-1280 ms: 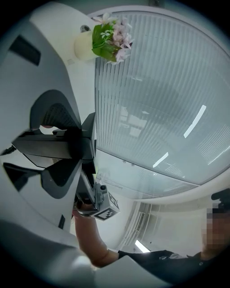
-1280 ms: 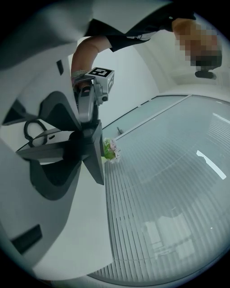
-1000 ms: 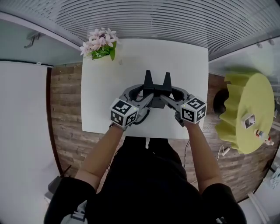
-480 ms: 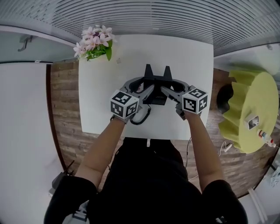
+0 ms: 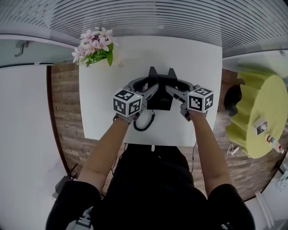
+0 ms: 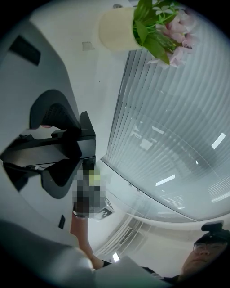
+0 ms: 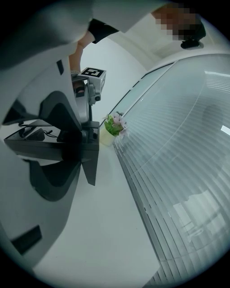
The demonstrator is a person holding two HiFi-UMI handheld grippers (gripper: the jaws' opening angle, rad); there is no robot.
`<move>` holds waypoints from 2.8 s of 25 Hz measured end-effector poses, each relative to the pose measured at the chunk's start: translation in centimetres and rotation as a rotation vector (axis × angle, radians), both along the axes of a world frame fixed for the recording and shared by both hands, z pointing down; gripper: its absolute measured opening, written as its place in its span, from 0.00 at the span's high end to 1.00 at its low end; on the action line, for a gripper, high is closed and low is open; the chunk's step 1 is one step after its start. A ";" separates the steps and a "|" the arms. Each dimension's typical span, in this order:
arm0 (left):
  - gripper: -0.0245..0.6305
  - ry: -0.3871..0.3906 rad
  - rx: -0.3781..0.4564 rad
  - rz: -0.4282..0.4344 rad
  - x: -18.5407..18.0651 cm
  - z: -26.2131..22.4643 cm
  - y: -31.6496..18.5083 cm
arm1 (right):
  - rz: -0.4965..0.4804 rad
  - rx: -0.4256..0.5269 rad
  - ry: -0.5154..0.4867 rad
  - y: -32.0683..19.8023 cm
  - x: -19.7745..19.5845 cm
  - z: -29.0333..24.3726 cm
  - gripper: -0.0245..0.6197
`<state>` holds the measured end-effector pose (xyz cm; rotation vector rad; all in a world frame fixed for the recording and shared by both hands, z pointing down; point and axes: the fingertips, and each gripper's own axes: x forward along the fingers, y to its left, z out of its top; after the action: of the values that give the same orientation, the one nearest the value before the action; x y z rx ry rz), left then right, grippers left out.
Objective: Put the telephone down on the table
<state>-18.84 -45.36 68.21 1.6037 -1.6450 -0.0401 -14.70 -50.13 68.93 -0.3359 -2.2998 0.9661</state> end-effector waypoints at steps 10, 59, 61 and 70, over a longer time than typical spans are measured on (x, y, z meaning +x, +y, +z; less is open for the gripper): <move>0.64 0.054 -0.034 0.006 -0.7 1.8 -0.6 | 0.029 -0.035 0.047 -0.6 -0.8 1.5 0.63; 0.90 -0.607 0.403 0.042 7.5 -28.9 8.5 | 0.104 0.621 -0.637 9.7 6.7 -30.9 0.90; 0.92 -0.610 0.413 0.041 7.9 -29.2 8.8 | 0.104 0.638 -0.654 10.1 6.9 -31.4 0.92; 0.95 -0.619 0.461 0.045 8.9 -30.7 9.1 | 0.115 0.672 -0.667 10.9 7.5 -32.2 0.93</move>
<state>-9.90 -36.29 37.55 2.1491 -2.1793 0.1215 -7.18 -39.22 36.76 -0.2576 -3.1011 0.0609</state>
